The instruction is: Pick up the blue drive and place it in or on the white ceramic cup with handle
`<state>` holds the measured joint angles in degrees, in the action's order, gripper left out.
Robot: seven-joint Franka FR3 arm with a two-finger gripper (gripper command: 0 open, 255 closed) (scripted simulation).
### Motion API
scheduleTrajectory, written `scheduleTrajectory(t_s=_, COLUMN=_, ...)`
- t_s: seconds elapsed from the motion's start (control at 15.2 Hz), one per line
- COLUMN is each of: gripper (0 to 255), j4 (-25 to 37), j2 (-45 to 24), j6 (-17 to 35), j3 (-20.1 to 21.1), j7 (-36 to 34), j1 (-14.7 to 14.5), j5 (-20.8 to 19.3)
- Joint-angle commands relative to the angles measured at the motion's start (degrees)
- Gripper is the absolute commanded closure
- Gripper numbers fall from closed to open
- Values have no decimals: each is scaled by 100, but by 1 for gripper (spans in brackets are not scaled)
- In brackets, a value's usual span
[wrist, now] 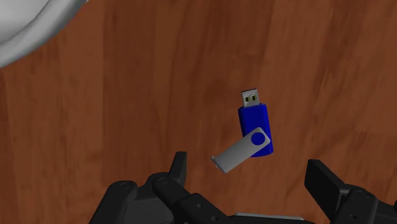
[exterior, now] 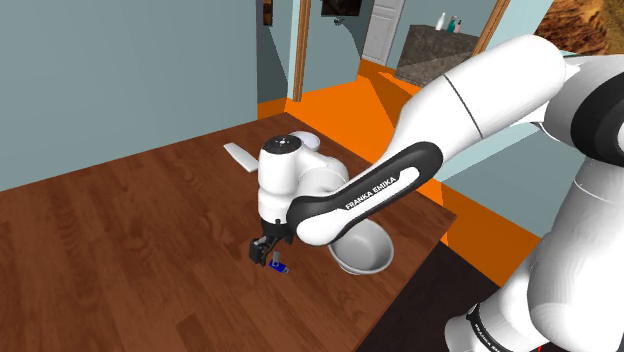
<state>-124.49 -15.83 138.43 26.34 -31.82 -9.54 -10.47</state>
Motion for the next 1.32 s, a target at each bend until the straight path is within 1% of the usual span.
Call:
scheduleTrajectory(t_s=0.0, gripper=0, j4=8, j2=-144, j6=123, j3=-44, j7=-78, j1=-42, j5=-106)
scheduleTrajectory(t_s=0.13, gripper=0, j4=-7, j2=-305, j6=281, j3=-105, j7=-160, j1=-87, j5=-226)
scheduleTrajectory(t_s=0.66, gripper=0, j4=-7, j2=-304, j6=281, j3=-106, j7=-159, j1=-89, j5=-225)
scheduleTrajectory(t_s=0.73, gripper=255, j4=-7, j2=-304, j6=281, j3=-106, j7=-159, j1=-89, j5=-225)
scheduleTrajectory(t_s=1.25, gripper=255, j4=-22, j2=-284, j6=277, j3=-99, j7=-159, j1=-88, j5=-215)
